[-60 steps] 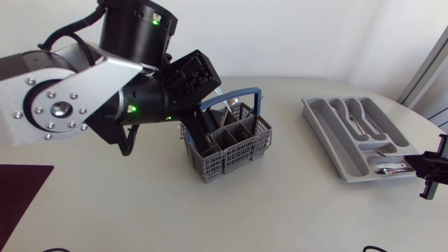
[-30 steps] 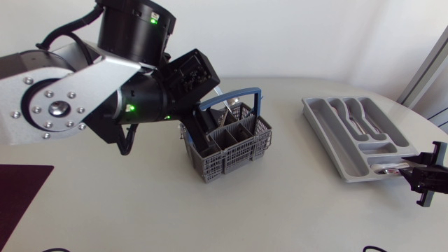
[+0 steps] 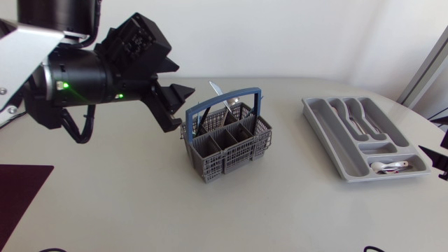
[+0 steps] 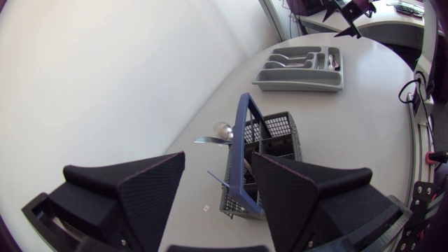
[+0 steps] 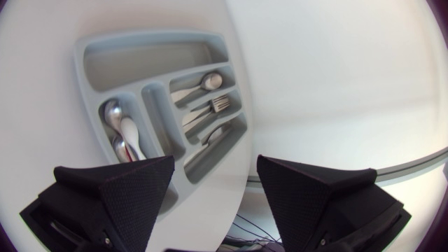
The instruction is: Sort the cutlery from the basket into the organizer compartments.
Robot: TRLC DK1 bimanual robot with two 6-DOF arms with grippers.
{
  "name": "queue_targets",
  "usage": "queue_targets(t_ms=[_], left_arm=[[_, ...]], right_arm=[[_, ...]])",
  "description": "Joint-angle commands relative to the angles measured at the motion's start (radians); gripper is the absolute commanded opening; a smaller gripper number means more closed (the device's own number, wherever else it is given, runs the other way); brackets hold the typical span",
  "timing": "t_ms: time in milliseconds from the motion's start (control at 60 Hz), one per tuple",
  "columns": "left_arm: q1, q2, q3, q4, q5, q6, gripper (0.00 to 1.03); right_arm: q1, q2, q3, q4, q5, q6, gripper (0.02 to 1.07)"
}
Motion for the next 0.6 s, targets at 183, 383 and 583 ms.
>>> queue_targets(t_ms=[183, 383, 583], left_arm=[[0.096, -0.051, -0.124, -0.023, 0.056, -0.025, 0.66], [0.143, -0.042, -0.21, 0.001, 0.064, -0.039, 0.66], [0.229, 0.033, -0.233, 0.077, 0.119, -0.047, 0.66]], right_arm=[[0.252, -0.197, -0.01, -0.123, 0.115, 0.426, 0.91], [0.535, -0.215, -0.033, -0.123, 0.279, 0.768, 0.9], [0.73, -0.1, 0.012, -0.121, 0.34, 1.032, 0.9]])
